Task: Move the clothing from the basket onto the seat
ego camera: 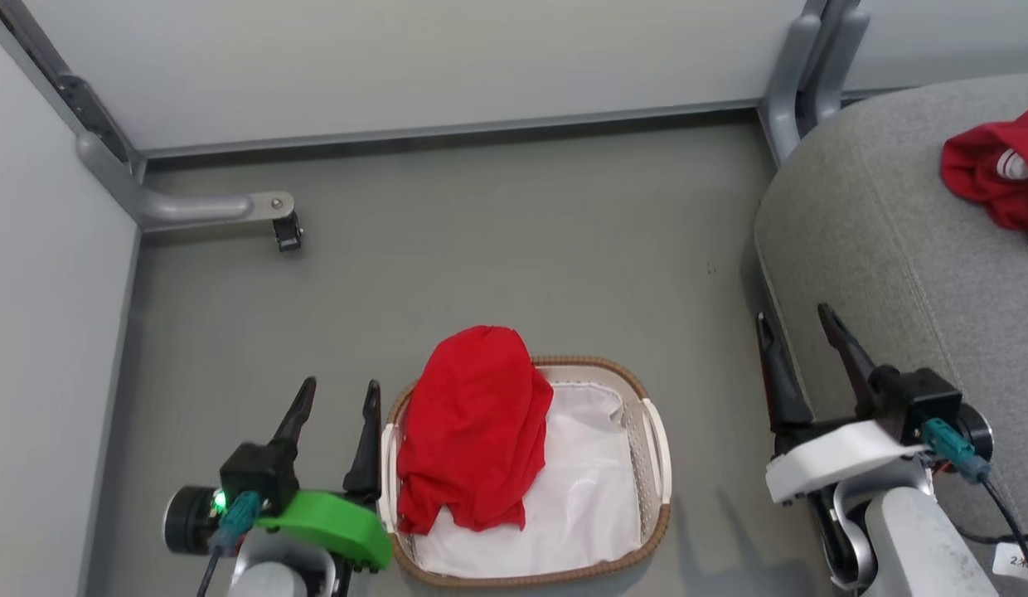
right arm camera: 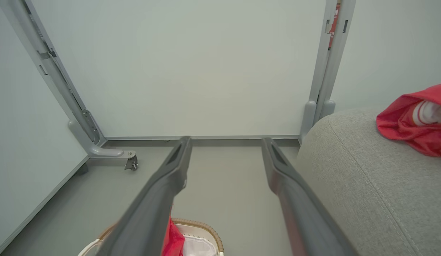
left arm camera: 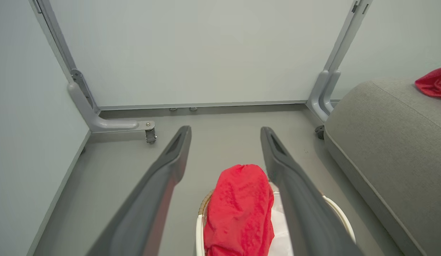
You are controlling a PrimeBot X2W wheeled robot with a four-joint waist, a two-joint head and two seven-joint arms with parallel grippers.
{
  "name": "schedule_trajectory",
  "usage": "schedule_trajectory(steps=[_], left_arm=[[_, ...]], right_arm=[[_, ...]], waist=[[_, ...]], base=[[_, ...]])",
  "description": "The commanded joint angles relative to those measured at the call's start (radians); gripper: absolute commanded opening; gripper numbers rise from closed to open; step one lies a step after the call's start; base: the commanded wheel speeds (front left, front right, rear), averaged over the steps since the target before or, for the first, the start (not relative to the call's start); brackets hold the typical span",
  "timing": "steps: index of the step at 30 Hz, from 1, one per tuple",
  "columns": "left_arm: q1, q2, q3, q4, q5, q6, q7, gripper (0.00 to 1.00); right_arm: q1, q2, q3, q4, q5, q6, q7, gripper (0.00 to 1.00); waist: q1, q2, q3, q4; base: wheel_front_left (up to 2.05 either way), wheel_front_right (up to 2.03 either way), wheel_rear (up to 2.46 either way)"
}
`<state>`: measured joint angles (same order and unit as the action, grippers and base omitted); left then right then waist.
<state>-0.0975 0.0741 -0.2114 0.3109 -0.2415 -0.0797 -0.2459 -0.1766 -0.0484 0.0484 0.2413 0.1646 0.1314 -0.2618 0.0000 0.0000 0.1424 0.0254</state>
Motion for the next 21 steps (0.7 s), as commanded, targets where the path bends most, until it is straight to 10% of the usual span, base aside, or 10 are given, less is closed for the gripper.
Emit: schedule_trajectory(steps=[1, 21], left_arm=[[-0.057, 0.004, -0.015, 0.019, 0.014, -0.008, 0.011, 1.00], [-0.561, 0.028, -0.213, 0.651, 0.203, 0.005, 0.136, 1.00]], right_arm=[[-0.032, -0.004, -0.006, -0.012, -0.008, -0.001, -0.005, 1.00], [-0.283, -0.003, 0.074, -0.077, 0.063, -0.001, -0.005, 1.00]], waist=[[0.0000, 0.0000, 0.137, -0.031], [0.0000, 0.0000, 0.565, -0.202]], base=[[0.00, 0.00, 0.00], [0.00, 0.00, 0.00]])
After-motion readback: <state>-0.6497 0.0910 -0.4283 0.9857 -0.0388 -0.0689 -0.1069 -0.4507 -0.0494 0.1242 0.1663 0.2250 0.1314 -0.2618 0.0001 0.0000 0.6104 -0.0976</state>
